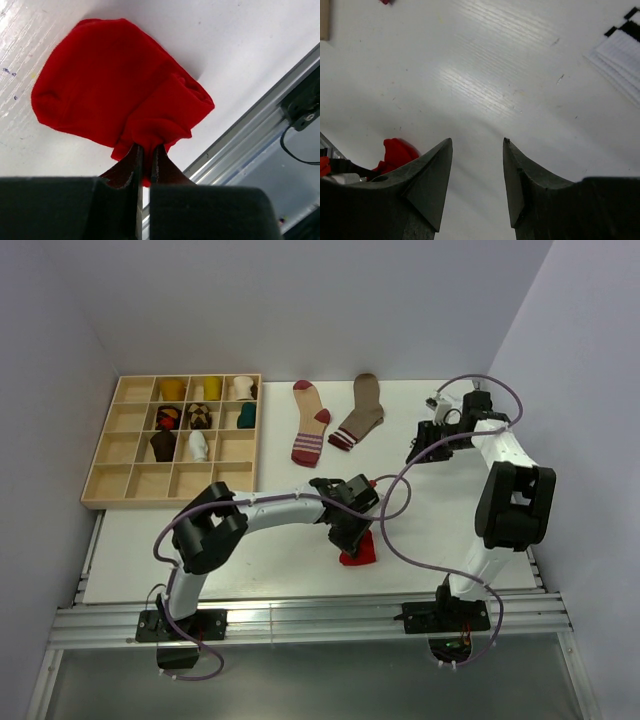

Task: Roll the socks
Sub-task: Roll the sock at the center of the board.

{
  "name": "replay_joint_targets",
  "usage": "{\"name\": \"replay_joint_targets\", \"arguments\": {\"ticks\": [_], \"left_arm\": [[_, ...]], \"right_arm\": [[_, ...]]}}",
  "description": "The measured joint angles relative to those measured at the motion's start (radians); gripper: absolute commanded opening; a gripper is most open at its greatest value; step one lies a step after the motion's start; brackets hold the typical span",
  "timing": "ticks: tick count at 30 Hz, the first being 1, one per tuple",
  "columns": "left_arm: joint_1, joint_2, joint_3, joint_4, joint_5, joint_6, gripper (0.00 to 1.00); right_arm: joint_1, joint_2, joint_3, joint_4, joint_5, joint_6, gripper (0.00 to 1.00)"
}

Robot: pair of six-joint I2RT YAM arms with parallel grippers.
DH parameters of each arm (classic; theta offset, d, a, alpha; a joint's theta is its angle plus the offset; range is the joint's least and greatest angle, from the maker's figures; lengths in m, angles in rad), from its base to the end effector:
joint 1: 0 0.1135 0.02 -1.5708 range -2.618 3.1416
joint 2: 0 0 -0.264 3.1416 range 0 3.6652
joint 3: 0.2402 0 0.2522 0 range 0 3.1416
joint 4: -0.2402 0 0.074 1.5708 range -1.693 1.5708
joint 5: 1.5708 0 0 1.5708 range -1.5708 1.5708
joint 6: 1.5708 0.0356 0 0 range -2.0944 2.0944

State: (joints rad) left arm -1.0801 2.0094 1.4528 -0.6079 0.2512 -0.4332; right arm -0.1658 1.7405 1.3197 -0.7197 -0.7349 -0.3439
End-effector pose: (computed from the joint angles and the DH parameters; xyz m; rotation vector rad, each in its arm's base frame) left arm 0.1876 -0.3699 0.1744 1.0066 2.7623 -0.6855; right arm 0.3536 -0.0350 0.2371 -0.4219 2.4150 0.7754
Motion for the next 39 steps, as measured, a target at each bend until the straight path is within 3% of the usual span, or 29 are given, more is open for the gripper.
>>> {"name": "replay_joint_targets", "arguments": {"ticks": [9,15,25,39], "left_arm": [[0.120,0.051,0.011,-0.019,0.184,-0.069,0.00],[0.217,0.122,0.042,-0.034,0.361,-0.097,0.00],[0.290,0.230,0.089,-0.065,0.572,-0.131,0.00],[0.322,0.293,0.138,-0.116,0.647,-0.138,0.00]], "right_arm": [[-0.027,0.028,0.002,-0.123,-0.077,-0.130,0.52],[0.027,-0.153,-0.121,-0.160,-0.093,-0.367,0.52],[0.309,-0.543,-0.538,-0.063,-0.005,-0.636,0.62],[0.737,-0.607,-0.710,0.202,0.249,-0.618,0.62]]}}
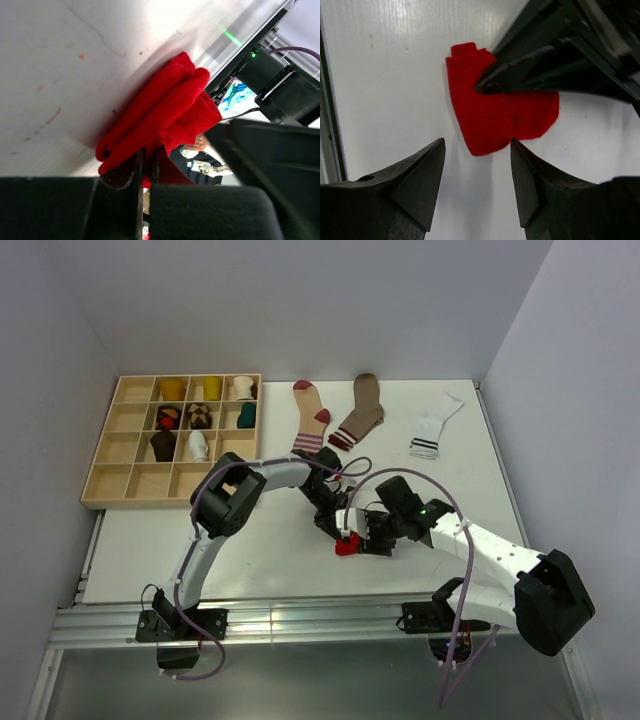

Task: Roll the socks
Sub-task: Roll the sock at the center of the board.

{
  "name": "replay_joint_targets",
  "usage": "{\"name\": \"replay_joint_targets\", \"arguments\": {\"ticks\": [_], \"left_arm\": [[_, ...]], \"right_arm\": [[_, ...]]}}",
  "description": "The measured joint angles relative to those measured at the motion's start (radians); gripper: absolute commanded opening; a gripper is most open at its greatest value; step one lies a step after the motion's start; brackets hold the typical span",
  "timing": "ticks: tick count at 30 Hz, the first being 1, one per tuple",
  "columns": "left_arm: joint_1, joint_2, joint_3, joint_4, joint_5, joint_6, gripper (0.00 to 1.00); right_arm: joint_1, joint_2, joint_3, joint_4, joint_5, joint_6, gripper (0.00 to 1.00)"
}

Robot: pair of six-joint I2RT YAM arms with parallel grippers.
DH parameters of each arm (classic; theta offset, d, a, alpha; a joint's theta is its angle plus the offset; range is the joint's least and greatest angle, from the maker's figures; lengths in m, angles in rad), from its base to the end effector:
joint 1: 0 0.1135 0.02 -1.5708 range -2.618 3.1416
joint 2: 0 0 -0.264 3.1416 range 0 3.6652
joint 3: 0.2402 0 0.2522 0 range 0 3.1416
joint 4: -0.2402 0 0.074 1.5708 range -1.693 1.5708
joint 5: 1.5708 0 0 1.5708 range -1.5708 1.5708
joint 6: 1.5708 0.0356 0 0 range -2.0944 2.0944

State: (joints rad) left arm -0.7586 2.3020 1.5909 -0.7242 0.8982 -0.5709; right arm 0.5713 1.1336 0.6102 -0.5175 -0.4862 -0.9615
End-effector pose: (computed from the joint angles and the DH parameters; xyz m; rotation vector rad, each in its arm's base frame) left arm 0.2959 -0.3188 0.1003 -0.3140 -2.4682 1.0474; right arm 0.1623 0.1241 0.1912 -1.8502 1.6800 0.4755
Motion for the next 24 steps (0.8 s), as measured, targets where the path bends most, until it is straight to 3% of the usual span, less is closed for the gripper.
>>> {"name": "replay_joint_targets", "arguments": {"ticks": [9,16,20,24], "left_arm": [[0.010,0.023,0.026,-0.029,0.018,0.003,0.00],[0.015,0.031,0.040,-0.036,0.019,0.009,0.03],[0.021,0.029,0.030,-0.019,0.025,0.009,0.13],[0.041,-0.008,-0.051,0.083,0.037,-0.022,0.32]], "right_arm": [[0.163,0.010,-0.070,0.145,0.154,0.023,0.61],[0.201,0.079,-0.075,0.222,0.212,0.029,0.54],[0.205,0.124,-0.073,0.256,0.232,0.043,0.37],[0.205,0.150,-0.051,0.256,0.230,0.064,0.29]]}}
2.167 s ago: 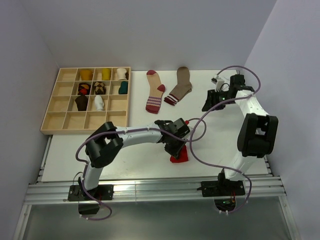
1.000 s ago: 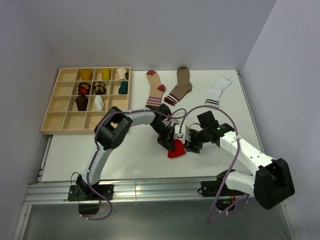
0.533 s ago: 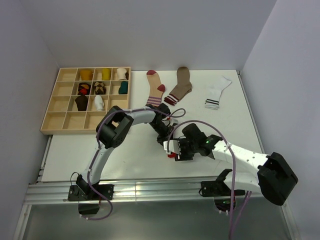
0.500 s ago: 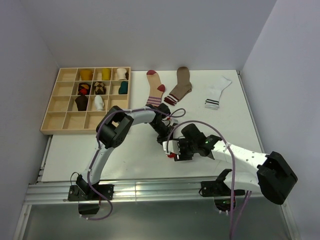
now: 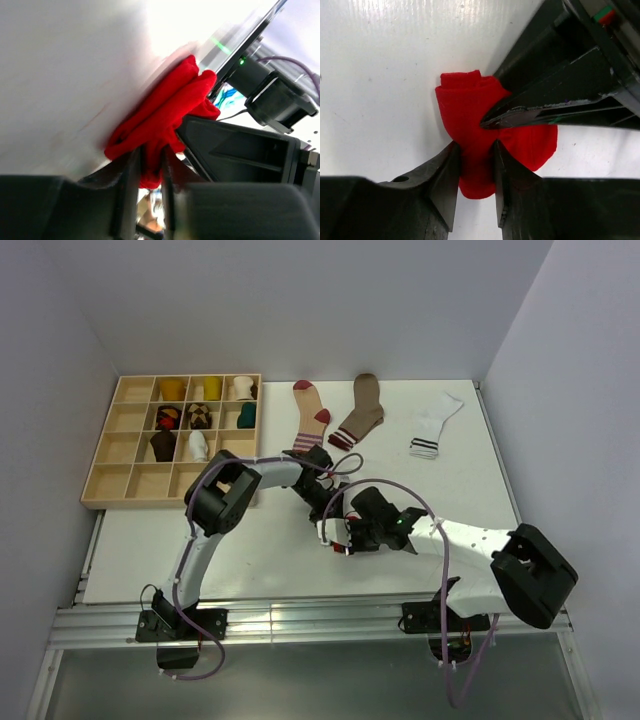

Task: Roll the socks
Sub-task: Roll the sock at the center of the board.

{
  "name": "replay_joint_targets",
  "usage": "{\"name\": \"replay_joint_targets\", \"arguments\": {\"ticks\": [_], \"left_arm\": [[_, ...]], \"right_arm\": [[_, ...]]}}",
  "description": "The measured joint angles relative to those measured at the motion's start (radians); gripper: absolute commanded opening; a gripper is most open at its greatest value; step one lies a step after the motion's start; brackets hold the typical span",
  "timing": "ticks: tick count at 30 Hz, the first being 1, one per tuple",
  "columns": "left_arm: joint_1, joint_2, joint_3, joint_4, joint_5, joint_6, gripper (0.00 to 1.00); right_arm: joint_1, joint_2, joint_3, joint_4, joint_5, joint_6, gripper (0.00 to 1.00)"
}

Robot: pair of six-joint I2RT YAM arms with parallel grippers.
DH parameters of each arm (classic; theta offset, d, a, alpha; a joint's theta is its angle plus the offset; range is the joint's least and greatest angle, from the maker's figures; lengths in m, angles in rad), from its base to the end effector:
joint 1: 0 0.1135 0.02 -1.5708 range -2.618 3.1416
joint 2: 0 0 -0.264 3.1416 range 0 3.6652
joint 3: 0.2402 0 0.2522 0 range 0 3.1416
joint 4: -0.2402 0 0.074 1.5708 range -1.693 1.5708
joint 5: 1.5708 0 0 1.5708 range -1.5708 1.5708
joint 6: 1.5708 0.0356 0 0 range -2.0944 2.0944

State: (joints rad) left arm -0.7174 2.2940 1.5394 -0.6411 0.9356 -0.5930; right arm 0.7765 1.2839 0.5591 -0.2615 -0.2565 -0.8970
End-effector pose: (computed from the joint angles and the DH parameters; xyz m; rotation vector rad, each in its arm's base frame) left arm 0.3058 -0.3048 0.0937 -0.2628 -2.4582 1.1215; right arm 0.1565 0.1664 0.1588 -1.9445 1.6222 0.2799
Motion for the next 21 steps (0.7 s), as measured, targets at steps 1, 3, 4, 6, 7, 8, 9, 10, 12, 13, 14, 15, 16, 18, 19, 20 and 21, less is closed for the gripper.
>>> {"name": "replay_joint_targets", "arguments": {"ticks": [1,3,4,6,7,8,9,10,12,13,14,15,16,18,19,20,21], "left_arm": [[0.010,-0.021,-0.041,0.048,0.000,-0.021,0.34],[0.027,-0.065,-0.122,0.141,-0.002,-0.069,0.39],[0.036,-0.100,-0.174,0.196,-0.017,-0.105,0.41],[0.051,-0.162,-0.259,0.291,-0.051,-0.158,0.45],[0.057,-0.194,-0.303,0.344,-0.074,-0.185,0.46],[0.061,-0.224,-0.338,0.383,-0.098,-0.205,0.46],[0.064,-0.252,-0.369,0.421,-0.125,-0.224,0.46],[0.068,-0.280,-0.402,0.470,-0.158,-0.243,0.46],[0.071,-0.323,-0.452,0.545,-0.222,-0.273,0.45],[0.073,-0.347,-0.483,0.583,-0.256,-0.286,0.45],[0.074,-0.371,-0.513,0.614,-0.290,-0.296,0.45],[0.074,-0.397,-0.546,0.647,-0.328,-0.305,0.46],[0.073,-0.426,-0.584,0.681,-0.369,-0.312,0.46],[0.072,-0.494,-0.668,0.743,-0.441,-0.320,0.46],[0.070,-0.527,-0.711,0.779,-0.479,-0.322,0.46],[0.068,-0.565,-0.757,0.811,-0.521,-0.322,0.46],[0.064,-0.592,-0.788,0.834,-0.552,-0.320,0.46]], "right_arm": [[-0.001,0.010,0.008,0.000,-0.006,0.005,0.28],[-0.010,0.030,0.026,-0.004,-0.027,0.010,0.27],[-0.018,0.042,0.039,-0.008,-0.043,0.010,0.26],[-0.046,0.076,0.074,-0.033,-0.096,0.010,0.25],[-0.063,0.098,0.098,-0.055,-0.123,0.008,0.25],[-0.083,0.122,0.123,-0.077,-0.153,0.005,0.25],[-0.102,0.148,0.152,-0.109,-0.182,-0.002,0.24],[-0.126,0.183,0.192,-0.151,-0.219,-0.010,0.24],[-0.164,0.253,0.265,-0.228,-0.276,-0.024,0.24],[-0.182,0.290,0.307,-0.272,-0.306,-0.034,0.24],[-0.198,0.326,0.344,-0.312,-0.328,-0.043,0.24],[-0.214,0.366,0.389,-0.364,-0.353,-0.053,0.24],[-0.227,0.408,0.434,-0.416,-0.380,-0.067,0.24],[-0.251,0.478,0.508,-0.500,-0.418,-0.090,0.24],[-0.268,0.528,0.558,-0.562,-0.445,-0.107,0.24],[-0.278,0.563,0.595,-0.603,-0.459,-0.114,0.24],[-0.293,0.607,0.637,-0.650,-0.481,-0.119,0.25]]}}
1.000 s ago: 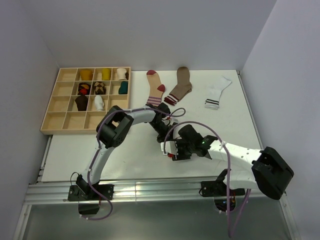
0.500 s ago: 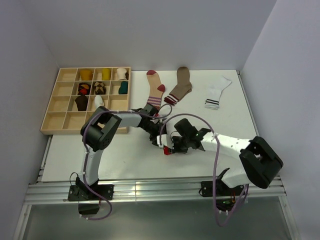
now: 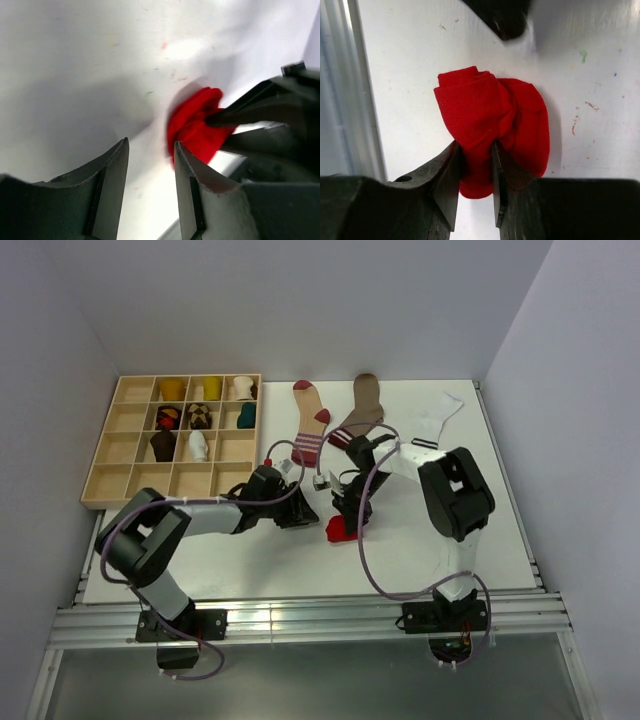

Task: Roll the socks
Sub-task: Roll the sock at the center of the board.

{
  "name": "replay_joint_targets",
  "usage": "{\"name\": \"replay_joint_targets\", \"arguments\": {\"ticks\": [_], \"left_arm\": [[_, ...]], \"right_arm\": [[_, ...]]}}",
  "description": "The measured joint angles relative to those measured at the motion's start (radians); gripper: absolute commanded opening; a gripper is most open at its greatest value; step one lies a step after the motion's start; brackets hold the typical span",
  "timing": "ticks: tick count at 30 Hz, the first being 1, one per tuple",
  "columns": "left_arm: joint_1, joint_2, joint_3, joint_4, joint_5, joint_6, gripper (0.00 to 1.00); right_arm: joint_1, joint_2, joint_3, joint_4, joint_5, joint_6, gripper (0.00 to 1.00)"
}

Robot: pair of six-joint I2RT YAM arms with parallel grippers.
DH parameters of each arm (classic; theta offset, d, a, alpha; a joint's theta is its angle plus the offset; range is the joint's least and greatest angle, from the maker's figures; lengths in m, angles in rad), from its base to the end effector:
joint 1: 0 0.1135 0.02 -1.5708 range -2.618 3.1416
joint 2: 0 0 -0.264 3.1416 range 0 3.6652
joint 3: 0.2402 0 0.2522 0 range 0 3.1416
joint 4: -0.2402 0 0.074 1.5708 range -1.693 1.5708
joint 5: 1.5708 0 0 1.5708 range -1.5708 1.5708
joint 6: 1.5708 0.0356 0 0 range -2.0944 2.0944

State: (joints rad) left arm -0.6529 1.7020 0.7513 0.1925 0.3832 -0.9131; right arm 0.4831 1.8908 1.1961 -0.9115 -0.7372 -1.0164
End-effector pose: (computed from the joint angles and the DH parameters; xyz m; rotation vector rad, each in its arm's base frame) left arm 0.2488 -0.2070 0.1372 -0.1216 2.5946 -1.1415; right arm 0.2777 0.1727 0.1531 -1.8882 2.0559 1.0531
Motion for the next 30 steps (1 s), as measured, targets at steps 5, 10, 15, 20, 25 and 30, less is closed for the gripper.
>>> {"name": "replay_joint_targets", "arguments": {"ticks": [5,10,15,20,25,30], "left_arm": [[-0.079,-0.121,-0.088,0.051,-0.243,0.083,0.48],[-0.278,-0.175,-0.074,0.071,-0.478,0.269,0.52],[-0.370,-0.148,-0.013,0.068,-0.567,0.460,0.53],[-0.386,-0.090,0.033,0.072,-0.563,0.584,0.55],[-0.382,-0.036,0.059,0.065,-0.479,0.647,0.55],[-0.352,-0.034,0.063,0.066,-0.364,0.661,0.56]], "right_arm": [[-0.039,0.145,0.146,-0.173,-0.052,0.000,0.25],[-0.048,0.222,0.227,-0.266,-0.057,0.026,0.26],[-0.049,0.247,0.248,-0.301,-0.049,0.060,0.26],[-0.050,0.256,0.251,-0.319,-0.039,0.082,0.26],[-0.050,0.262,0.256,-0.331,-0.031,0.096,0.26],[-0.050,0.274,0.269,-0.341,-0.027,0.112,0.26]]}}
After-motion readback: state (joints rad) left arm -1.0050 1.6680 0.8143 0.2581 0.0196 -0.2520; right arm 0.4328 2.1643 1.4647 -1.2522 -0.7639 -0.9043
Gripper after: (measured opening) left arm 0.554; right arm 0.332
